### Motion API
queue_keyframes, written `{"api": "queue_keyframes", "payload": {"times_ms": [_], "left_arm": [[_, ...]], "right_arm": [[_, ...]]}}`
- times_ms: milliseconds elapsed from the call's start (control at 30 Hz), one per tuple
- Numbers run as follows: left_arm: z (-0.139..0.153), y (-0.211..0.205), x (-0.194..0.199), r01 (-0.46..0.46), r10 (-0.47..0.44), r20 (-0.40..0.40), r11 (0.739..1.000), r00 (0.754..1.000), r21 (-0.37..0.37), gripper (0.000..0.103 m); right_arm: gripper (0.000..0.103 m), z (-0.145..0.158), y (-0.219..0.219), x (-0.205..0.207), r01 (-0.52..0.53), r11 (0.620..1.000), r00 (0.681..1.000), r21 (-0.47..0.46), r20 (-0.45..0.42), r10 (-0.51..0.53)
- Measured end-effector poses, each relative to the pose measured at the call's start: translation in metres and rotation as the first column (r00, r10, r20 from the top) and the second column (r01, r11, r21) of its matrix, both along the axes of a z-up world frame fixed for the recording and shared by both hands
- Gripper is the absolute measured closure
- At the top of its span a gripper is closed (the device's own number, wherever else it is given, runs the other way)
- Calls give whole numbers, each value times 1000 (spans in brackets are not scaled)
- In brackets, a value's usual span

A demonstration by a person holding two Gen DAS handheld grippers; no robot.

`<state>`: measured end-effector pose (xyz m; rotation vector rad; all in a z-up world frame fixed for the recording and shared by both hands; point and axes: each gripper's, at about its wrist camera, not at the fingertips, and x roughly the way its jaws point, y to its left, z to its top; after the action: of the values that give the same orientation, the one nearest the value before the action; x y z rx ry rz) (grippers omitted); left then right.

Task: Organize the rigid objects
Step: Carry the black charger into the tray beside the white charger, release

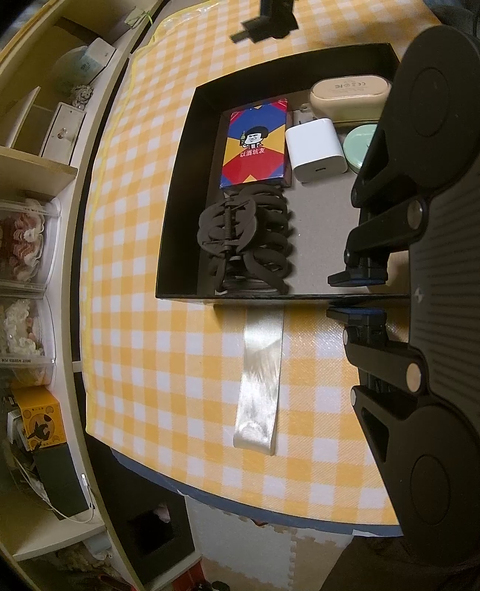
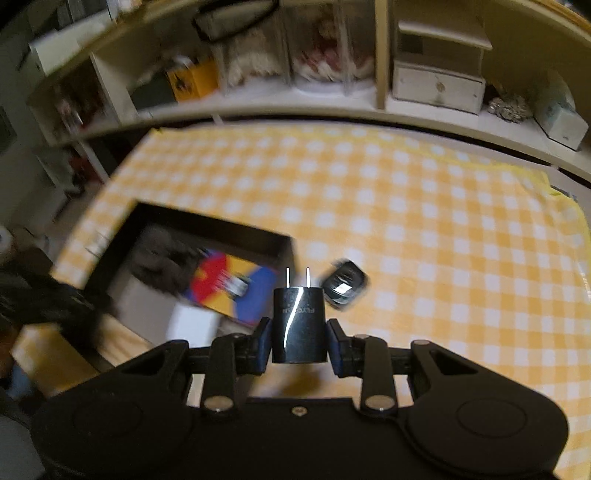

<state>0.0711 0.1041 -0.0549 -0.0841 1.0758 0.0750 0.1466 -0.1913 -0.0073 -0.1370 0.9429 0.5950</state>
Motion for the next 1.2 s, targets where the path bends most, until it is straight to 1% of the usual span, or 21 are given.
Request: {"api": "queue_keyframes", "payload": {"times_ms": [100,267,367,467,533,633,733,800,933,1200], "left_arm": [[0,0,0,0,0,0,1000,1000,-1,92],[0,0,0,1,-1,1,1000,1000,-4,92],[0,-1,-1,5,-5,3,1000,1000,0,92],[0,2,-1,0,0,6,1000,1000,-15,91],[0,3,-1,-3,3,7,1000,1000,-22,92],[0,1,-1,7,-7,9,1000,1000,-7,92],[0,2,-1,2,-1,12,1000,1000,-21,92],[0,4,-2,-3,4,14,999,1000,-33,92],[0,3,-1,3,-3,14,1000,1000,-24,92],[0,4,-2,2,-2,13,1000,1000,-25,92]], "right_arm": [[71,8,17,-4,-15,998,999,55,-39,17],[71,2,51,-7,-5,992,989,127,-144,24],[71,-6,73,-9,15,993,985,121,-174,6],[71,-17,89,-10,41,993,976,109,-218,-16],[71,-24,96,-9,53,993,971,105,-239,-26],[71,-30,106,-9,66,992,964,104,-262,-37],[71,-36,110,-5,117,988,951,104,-299,-82],[71,-39,112,-3,134,986,949,98,-301,-100],[72,-44,116,-3,138,986,942,93,-319,-102],[71,-38,108,-5,140,986,945,90,-310,-106]]}}
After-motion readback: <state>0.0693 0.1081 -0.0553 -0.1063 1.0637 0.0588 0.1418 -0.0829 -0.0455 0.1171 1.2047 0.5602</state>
